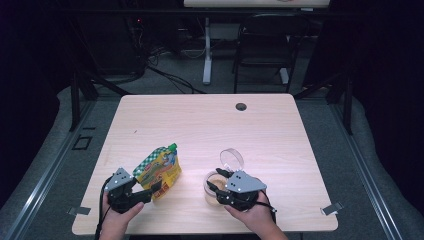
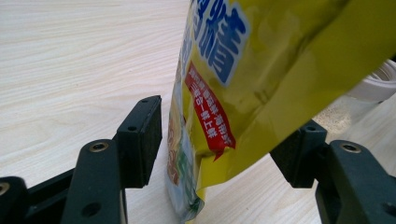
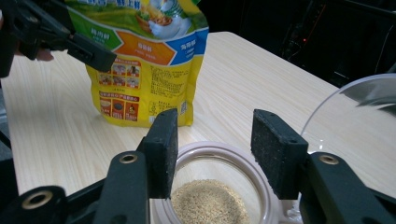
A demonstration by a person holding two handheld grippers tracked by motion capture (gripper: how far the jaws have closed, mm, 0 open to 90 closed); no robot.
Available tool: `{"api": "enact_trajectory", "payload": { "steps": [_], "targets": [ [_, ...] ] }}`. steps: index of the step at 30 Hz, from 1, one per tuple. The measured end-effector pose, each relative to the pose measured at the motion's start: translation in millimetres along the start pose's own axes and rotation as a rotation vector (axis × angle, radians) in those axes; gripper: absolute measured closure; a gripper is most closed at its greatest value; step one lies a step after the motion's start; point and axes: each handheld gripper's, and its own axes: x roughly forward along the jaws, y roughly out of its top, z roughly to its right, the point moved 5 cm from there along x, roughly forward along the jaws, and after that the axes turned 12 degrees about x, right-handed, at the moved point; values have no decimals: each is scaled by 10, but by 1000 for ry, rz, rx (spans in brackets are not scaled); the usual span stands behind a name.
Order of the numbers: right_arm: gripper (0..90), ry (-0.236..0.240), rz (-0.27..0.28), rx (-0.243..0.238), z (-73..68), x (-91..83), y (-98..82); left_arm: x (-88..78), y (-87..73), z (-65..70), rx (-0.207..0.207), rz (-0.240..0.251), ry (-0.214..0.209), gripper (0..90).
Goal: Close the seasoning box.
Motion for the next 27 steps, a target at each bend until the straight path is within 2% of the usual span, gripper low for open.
{"api": "enact_trajectory", "payload": {
  "steps": [6,15,19,24,27],
  "targets": [
    [553,16,23,64,56,-94,87,-33,5,19,12,-9,12,379],
    [622,-18,15,78,132,-158,111,-63,8,30,62,-41,10,378],
    [655,-32,22,75,156,-202,129,-81,-7,19,50,-29,9,378],
    [704,-44,21,94,199,-237,131,-75,-47,32,35,-18,7,381],
    [725,-54,20,99,218,-260,135,-64,-69,47,43,-23,7,384]
  ]
}}
